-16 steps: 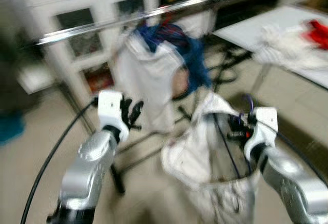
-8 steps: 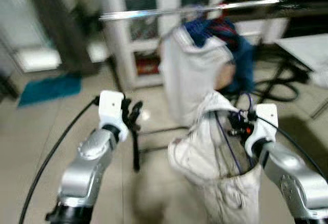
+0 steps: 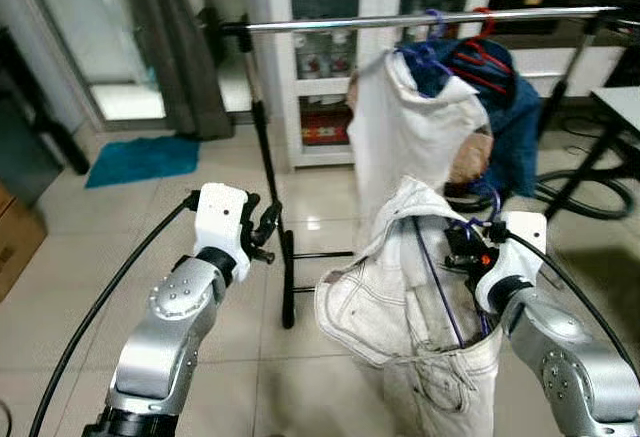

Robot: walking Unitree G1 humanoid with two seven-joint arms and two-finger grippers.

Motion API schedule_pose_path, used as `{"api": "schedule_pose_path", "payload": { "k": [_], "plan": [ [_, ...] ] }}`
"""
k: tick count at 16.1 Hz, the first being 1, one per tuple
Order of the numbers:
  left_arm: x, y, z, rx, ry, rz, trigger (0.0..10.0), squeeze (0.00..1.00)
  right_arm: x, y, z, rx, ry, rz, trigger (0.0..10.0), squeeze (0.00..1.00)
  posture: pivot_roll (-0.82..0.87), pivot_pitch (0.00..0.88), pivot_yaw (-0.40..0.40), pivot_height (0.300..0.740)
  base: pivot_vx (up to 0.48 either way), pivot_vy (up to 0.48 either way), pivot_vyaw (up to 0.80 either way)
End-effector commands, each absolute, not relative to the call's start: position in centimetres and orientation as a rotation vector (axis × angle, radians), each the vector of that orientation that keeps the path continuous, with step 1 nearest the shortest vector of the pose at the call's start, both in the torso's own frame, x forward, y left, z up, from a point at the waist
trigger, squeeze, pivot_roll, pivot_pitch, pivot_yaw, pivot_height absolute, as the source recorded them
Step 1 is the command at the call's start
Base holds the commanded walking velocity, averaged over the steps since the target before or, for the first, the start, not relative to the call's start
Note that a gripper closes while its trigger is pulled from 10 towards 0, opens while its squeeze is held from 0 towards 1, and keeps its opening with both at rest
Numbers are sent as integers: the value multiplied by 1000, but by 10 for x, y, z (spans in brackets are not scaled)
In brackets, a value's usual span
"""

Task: Hang hanger

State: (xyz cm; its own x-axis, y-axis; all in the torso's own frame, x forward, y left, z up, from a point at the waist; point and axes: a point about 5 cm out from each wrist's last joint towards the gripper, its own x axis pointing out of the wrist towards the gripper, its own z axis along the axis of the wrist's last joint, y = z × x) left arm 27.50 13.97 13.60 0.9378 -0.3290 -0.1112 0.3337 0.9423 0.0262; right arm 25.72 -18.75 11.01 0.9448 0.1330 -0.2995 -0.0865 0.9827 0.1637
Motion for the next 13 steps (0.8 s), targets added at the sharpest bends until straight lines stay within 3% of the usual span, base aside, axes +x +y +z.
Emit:
{"api": "schedule_pose_path", "payload": {
  "k": [1,4,9,13],
  "plan": [
    [276,142,140,40,76,-328,10000,0,263,-185,128,149,209,108,10000,0,-8,0,39,740,0,0,0],
    [278,146,141,50,70,-317,10000,0,268,-180,130,108,196,116,10000,0,-3,0,34,740,195,0,0],
    [278,149,138,56,92,-323,10000,0,276,-179,135,111,165,90,10000,0,1,0,38,740,427,0,800],
    [280,151,138,72,93,-329,10000,0,280,-179,136,109,145,63,10000,0,0,0,45,740,434,0,0]
  ]
}}
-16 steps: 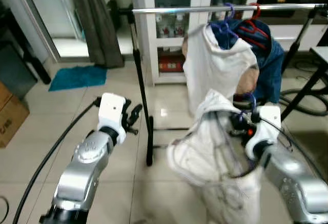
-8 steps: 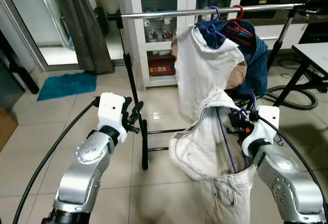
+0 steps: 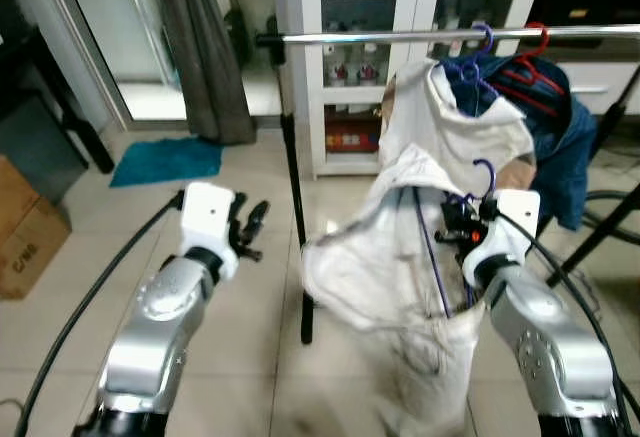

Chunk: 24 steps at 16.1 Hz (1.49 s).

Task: Hang hanger

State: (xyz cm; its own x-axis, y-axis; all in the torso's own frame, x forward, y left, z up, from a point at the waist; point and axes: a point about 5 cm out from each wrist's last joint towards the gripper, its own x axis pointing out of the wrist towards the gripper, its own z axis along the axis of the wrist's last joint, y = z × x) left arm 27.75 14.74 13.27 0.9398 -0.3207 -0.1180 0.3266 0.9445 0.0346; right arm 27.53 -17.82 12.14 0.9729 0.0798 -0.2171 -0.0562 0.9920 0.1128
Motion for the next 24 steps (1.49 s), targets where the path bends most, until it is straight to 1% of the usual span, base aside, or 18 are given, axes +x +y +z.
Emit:
{"api": "schedule_pose_path", "payload": {
  "k": [1,7,9,19,22,24],
  "plan": [
    [281,150,138,74,93,-333,10000,0,280,-178,136,105,142,61,10000,0,0,0,48,740,435,0,0],
    [282,148,138,79,92,-344,10000,0,283,-179,138,90,129,60,10000,0,1,0,46,740,435,0,0],
    [282,147,138,80,94,-350,10000,0,285,-179,142,58,113,62,10000,0,-1,0,43,740,435,0,0],
    [280,133,135,113,102,-464,10000,0,297,-179,165,-33,17,64,10000,0,-7,0,38,740,435,0,0],
    [276,128,137,116,89,-536,10000,0,301,-179,170,-48,0,70,10000,0,-8,0,31,740,0,0,0],
    [269,120,139,145,79,-677,10000,0,311,-177,179,-68,-36,66,10000,0,-6,0,27,740,0,0,0]
  ]
}}
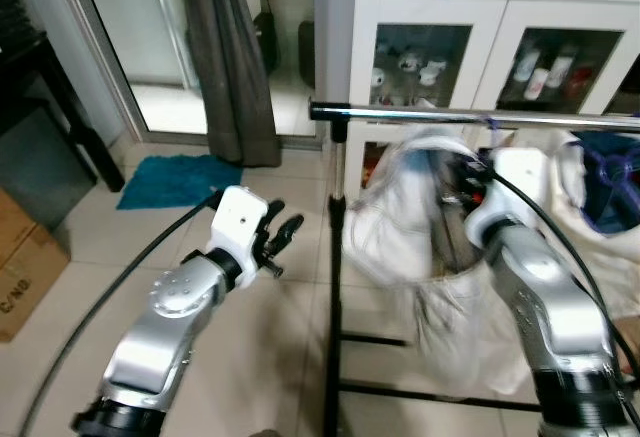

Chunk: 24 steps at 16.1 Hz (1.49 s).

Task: Hang hanger

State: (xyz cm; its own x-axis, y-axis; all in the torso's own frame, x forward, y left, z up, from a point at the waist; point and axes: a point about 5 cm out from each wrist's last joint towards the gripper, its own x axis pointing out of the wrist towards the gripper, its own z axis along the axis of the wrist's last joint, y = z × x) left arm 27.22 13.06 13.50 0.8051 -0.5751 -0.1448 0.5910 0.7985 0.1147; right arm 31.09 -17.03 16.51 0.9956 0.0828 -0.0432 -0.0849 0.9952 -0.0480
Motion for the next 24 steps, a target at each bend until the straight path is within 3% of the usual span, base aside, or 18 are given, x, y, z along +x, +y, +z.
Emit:
{"api": "schedule_pose_path", "payload": {
  "k": [1,7,9,17,24],
  "plan": [
    [266,117,139,151,81,-729,10000,0,315,-175,183,-79,-53,69,10000,0,-5,0,24,740,0,0,0],
    [258,109,145,183,82,-952,10000,0,345,-167,188,-101,-2,79,10000,0,6,0,20,740,0,0,0],
    [259,110,148,196,82,-992,10000,0,367,-163,191,-86,49,62,10000,0,6,0,31,740,0,0,0],
    [258,114,147,214,105,-1016,10000,0,406,-140,196,-66,155,121,10000,0,26,0,39,740,0,0,0],
    [251,115,143,216,143,-1046,10000,0,414,-129,189,-77,257,123,10000,0,32,0,50,740,0,0,0]
  ]
}}
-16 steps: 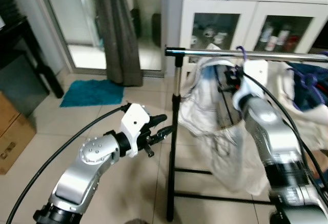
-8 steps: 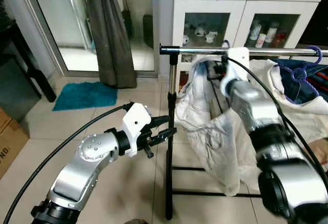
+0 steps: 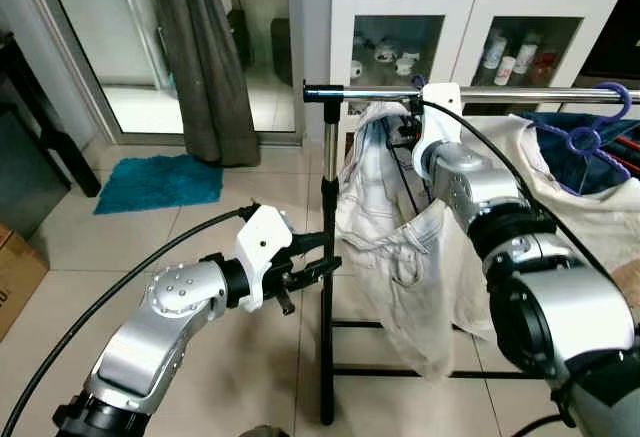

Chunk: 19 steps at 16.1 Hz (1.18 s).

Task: Hang hanger

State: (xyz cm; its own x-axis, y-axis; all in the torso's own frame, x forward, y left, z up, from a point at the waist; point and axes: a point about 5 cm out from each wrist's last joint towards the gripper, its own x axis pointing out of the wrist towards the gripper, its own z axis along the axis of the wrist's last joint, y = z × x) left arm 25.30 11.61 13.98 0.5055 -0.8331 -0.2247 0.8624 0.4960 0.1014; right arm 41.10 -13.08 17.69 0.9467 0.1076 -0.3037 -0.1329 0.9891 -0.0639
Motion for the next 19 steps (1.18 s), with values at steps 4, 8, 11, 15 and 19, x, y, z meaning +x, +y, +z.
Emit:
{"api": "schedule_pose_path", "payload": {
  "k": [4,8,11,15,19],
  "plan": [
    [247,116,143,216,157,-1058,10000,0,412,-128,178,-37,299,159,10000,43,35,0,50,740,0,0,0],
    [247,116,142,207,163,-1044,10000,0,406,-134,171,-37,271,212,10000,1000,30,0,65,740,0,0,0],
    [250,115,143,167,151,-998,10000,0,397,-136,181,-15,154,307,10000,1000,25,0,73,740,0,0,0],
    [263,118,143,80,127,-818,10000,0,345,-143,200,90,18,447,10000,1000,-3,0,89,740,0,0,0],
    [273,126,148,22,77,-611,10000,0,299,-141,213,78,-104,494,10000,1000,-30,0,96,740,0,0,0]
  ]
}}
